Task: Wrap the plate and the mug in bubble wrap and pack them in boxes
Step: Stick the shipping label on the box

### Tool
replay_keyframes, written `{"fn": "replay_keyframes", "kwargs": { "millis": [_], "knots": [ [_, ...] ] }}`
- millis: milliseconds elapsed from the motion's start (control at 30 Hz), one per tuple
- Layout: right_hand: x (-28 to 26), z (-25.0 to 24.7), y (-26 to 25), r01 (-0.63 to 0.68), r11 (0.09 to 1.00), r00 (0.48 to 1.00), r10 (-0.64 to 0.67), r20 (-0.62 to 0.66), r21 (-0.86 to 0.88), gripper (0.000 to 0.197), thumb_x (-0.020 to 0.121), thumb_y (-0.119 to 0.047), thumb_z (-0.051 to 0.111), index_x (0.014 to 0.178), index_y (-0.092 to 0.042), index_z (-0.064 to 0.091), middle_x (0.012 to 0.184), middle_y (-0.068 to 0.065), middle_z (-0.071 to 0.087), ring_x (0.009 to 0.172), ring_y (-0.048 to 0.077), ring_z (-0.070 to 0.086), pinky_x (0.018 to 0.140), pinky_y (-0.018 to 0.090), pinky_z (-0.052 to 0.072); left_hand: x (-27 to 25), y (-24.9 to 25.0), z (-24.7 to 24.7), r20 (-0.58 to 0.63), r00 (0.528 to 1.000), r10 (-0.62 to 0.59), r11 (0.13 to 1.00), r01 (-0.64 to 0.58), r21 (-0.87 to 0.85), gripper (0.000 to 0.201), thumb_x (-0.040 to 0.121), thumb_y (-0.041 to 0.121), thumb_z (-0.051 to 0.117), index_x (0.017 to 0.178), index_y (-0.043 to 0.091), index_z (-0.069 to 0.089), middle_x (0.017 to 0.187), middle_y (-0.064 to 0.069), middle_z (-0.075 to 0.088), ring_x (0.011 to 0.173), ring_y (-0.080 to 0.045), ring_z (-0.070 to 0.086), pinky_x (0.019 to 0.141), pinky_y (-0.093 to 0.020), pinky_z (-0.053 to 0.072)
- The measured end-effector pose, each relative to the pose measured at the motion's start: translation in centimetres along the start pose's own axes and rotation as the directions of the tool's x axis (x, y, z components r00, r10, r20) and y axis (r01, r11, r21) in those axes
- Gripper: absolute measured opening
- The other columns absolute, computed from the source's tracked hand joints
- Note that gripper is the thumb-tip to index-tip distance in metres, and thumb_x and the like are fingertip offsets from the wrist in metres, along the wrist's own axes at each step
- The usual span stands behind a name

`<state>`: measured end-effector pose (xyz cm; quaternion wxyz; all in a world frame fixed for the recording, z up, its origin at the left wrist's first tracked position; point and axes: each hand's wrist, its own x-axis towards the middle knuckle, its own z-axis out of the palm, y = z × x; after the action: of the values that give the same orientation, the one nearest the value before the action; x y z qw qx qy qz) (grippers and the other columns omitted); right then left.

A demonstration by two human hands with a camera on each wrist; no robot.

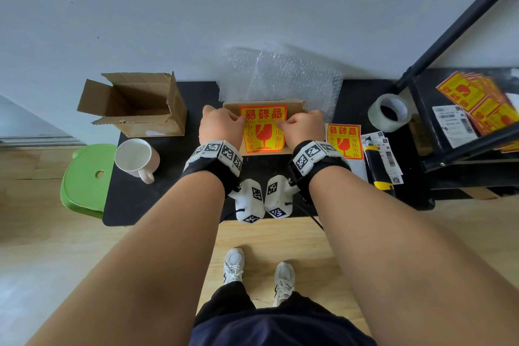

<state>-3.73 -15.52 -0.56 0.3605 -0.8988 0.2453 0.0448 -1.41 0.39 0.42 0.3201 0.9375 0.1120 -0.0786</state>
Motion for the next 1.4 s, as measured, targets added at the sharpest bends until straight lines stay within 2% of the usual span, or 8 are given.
{"fn": "replay_keyframes", "kwargs": {
  "millis": [233,467,600,733,833,1000,1167,1400],
  "knots": [
    [0.3,0.3,-0.4,-0.032,0.999,0.999,0.031,-0.013,-0.033,0.033,0.088,-0.04,0.066,0.092,-0.008,0.073,0.125,0.009,0.042,0.108,0.023,0.052,0.081,0.02,0.029,0.3,0.1,-0.2,-0.01,1.0,0.018,0.998,-0.017,0.053,0.028,0.09,0.043,0.061,0.079,0.017,0.062,0.111,-0.002,0.045,0.077,-0.018,0.054,0.065,-0.029,0.039],
    [0.9,0.4,-0.7,-0.122,0.993,0.99,0.121,-0.07,-0.005,0.053,0.073,-0.05,0.079,0.096,-0.004,0.064,0.112,0.012,0.054,0.089,0.026,0.06,0.074,0.026,0.045,0.3,0.0,-0.5,-0.073,0.997,0.027,0.999,-0.025,0.034,0.028,0.087,0.041,0.066,0.087,0.017,0.051,0.102,-0.002,0.051,0.077,-0.017,0.051,0.067,-0.029,0.036],
    [0.7,0.0,-0.6,-0.113,0.986,0.985,0.127,-0.114,0.122,0.051,0.073,-0.026,0.08,0.11,-0.01,0.048,0.113,0.008,0.054,0.096,0.024,0.059,0.08,0.034,0.051,0.3,-0.1,-0.7,-0.102,0.995,-0.003,0.999,-0.001,-0.037,0.027,0.089,0.033,0.064,0.099,0.015,0.046,0.099,-0.002,0.056,0.075,-0.016,0.052,0.061,-0.026,0.035],
    [0.5,-0.5,-1.3,-0.16,0.976,0.985,0.168,-0.049,0.146,0.075,0.073,-0.053,0.073,0.131,-0.013,0.045,0.126,0.006,0.054,0.115,0.027,0.055,0.097,0.043,0.047,0.0,0.4,-0.7,-0.128,0.989,-0.072,0.985,0.05,-0.165,0.035,0.091,0.039,0.055,0.114,0.015,0.045,0.102,-0.001,0.059,0.075,-0.014,0.055,0.053,-0.021,0.033],
    [0.6,-0.6,-1.6,-0.174,0.981,0.984,0.175,-0.009,0.086,0.089,0.069,-0.069,0.069,0.134,-0.013,0.043,0.132,0.007,0.051,0.121,0.029,0.051,0.1,0.044,0.045,0.1,0.9,-0.6,-0.085,0.992,-0.096,0.98,0.079,-0.185,0.041,0.095,0.046,0.044,0.119,0.015,0.05,0.114,-0.001,0.057,0.084,-0.014,0.052,0.068,-0.027,0.036],
    [0.8,-0.4,-1.7,-0.168,0.984,0.983,0.172,-0.061,0.06,0.093,0.061,-0.073,0.072,0.126,-0.013,0.044,0.128,0.008,0.052,0.118,0.03,0.053,0.096,0.045,0.048,0.1,0.5,-0.1,-0.089,0.995,-0.05,0.986,0.035,-0.16,0.07,0.073,0.061,0.071,0.12,0.015,0.046,0.117,-0.001,0.053,0.094,-0.017,0.058,0.073,-0.027,0.045],
    [1.5,-0.6,-1.0,-0.132,0.987,0.989,0.137,-0.05,0.089,0.085,0.067,-0.071,0.07,0.124,-0.014,0.044,0.124,0.009,0.053,0.113,0.03,0.055,0.09,0.043,0.05,0.7,0.3,0.2,-0.081,0.996,-0.047,0.984,0.032,-0.177,0.063,0.076,0.053,0.073,0.118,0.015,0.045,0.116,-0.001,0.052,0.091,-0.016,0.055,0.073,-0.027,0.043],
    [1.9,-0.7,-0.2,-0.095,0.982,0.992,0.107,-0.066,0.162,0.045,0.086,-0.055,0.061,0.105,-0.017,0.046,0.111,0.003,0.053,0.098,0.023,0.058,0.071,0.031,0.041,1.4,-0.4,0.3,-0.115,0.992,-0.041,0.973,0.014,-0.23,0.029,0.091,0.041,0.06,0.107,0.021,0.048,0.113,0.0,0.055,0.085,-0.013,0.055,0.067,-0.024,0.038]
  ]
}}
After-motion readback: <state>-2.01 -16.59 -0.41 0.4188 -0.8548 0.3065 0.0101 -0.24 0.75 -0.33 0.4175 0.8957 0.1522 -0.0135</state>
